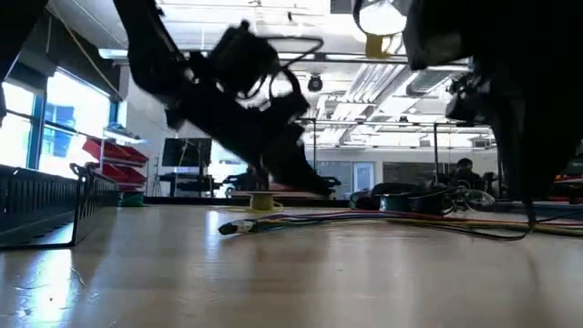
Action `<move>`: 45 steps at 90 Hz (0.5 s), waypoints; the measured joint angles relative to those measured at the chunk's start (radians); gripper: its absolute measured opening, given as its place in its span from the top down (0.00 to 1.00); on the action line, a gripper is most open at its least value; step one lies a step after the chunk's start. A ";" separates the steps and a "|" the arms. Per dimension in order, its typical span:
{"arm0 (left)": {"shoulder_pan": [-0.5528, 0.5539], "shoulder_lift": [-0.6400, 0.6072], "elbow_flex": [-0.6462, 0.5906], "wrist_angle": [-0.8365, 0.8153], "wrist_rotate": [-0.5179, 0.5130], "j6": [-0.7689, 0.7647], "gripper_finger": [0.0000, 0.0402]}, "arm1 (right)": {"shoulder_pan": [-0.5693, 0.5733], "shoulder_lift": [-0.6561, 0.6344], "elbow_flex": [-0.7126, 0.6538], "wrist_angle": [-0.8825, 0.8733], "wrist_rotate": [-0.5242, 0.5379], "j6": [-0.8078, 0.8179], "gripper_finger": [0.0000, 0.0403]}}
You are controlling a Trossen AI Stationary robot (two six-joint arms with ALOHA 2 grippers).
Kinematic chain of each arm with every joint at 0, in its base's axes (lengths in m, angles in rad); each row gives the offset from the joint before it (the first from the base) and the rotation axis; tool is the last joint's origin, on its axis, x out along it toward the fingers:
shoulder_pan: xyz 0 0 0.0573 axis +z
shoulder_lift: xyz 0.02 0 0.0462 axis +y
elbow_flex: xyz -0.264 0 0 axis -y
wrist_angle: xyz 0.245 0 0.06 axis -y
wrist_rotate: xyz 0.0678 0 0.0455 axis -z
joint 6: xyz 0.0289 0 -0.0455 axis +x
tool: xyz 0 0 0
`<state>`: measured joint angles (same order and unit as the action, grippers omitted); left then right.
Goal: Ziptie cables
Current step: Wrap the cables together using a black zip tie
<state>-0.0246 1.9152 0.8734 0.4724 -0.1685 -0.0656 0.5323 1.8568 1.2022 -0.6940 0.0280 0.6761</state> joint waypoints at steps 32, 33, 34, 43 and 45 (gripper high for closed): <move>-0.056 -0.053 -0.019 -0.130 0.009 -0.163 1.00 | -0.003 -0.002 -0.102 0.154 0.043 -0.524 1.00; -0.057 -0.053 -0.022 -0.130 0.008 -0.168 1.00 | -0.004 -0.003 -0.106 0.154 0.046 -0.538 1.00; -0.059 -0.053 -0.024 -0.131 0.008 -0.173 1.00 | -0.004 -0.006 -0.109 0.154 0.049 -0.550 1.00; -0.080 -0.054 -0.035 -0.129 0.007 -0.221 1.00 | -0.020 -0.050 -0.144 0.164 0.075 -0.626 1.00; -0.086 -0.054 -0.037 -0.130 0.008 -0.231 1.00 | -0.024 -0.064 -0.151 0.168 0.082 -0.638 1.00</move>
<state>-0.1105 1.8614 0.8365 0.3420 -0.1609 -0.2964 0.5085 1.7924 1.0511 -0.5255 0.1102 0.0383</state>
